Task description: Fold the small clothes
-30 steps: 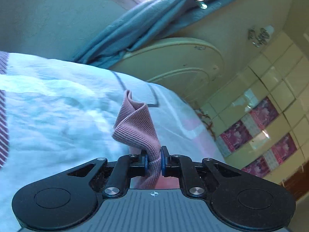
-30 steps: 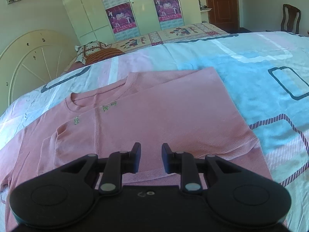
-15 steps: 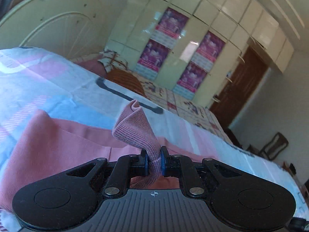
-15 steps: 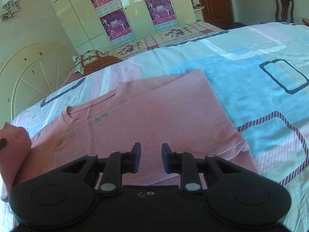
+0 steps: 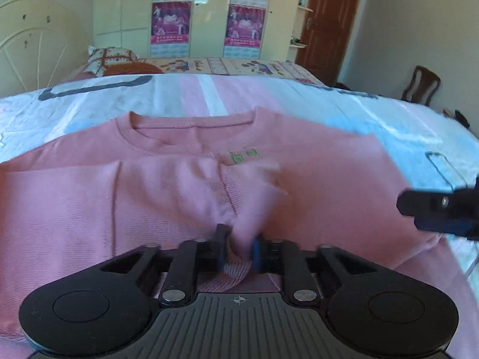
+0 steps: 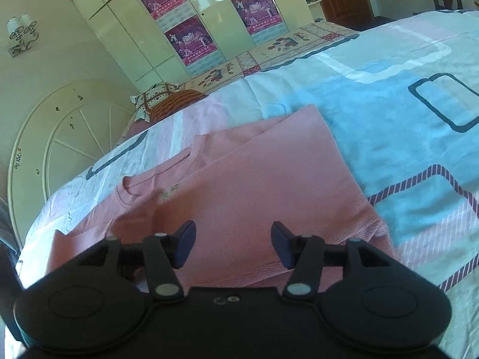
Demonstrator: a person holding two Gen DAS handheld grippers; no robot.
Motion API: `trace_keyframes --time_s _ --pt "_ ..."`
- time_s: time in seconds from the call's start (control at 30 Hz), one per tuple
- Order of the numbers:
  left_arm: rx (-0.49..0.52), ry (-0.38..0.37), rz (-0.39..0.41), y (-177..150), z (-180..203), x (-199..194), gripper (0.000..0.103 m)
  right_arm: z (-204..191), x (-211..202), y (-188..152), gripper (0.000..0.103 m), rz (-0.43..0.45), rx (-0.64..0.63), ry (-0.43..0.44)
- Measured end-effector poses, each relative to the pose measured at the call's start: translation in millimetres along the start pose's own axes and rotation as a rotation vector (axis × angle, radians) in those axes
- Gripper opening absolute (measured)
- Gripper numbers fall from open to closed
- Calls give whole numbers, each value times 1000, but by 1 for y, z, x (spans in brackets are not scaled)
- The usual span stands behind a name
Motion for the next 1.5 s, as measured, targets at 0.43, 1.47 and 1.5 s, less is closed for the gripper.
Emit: trace_keyframes --time_s 0.43,1.47,1.5 --pt "-102 263 181 -83 -92 -163 78 -44 37 -20 49 -143 -1 153" --pt "-104 281 55 -83 -198 -131 12 -48 23 -24 6 11 -178 -49" --pt "-99 281 54 -84 -198 -132 12 -48 24 -25 6 7 -177 -50"
Point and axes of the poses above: each gripper's, at about its wrist camera, not at the fingertips, and x roughly the way its jaws point, z to its right, y to its top, the point moved 3 cm from there along x, roughly the way its jaws point, and after that the axes turned 10 degrees about -y, right-handed, at the moved point
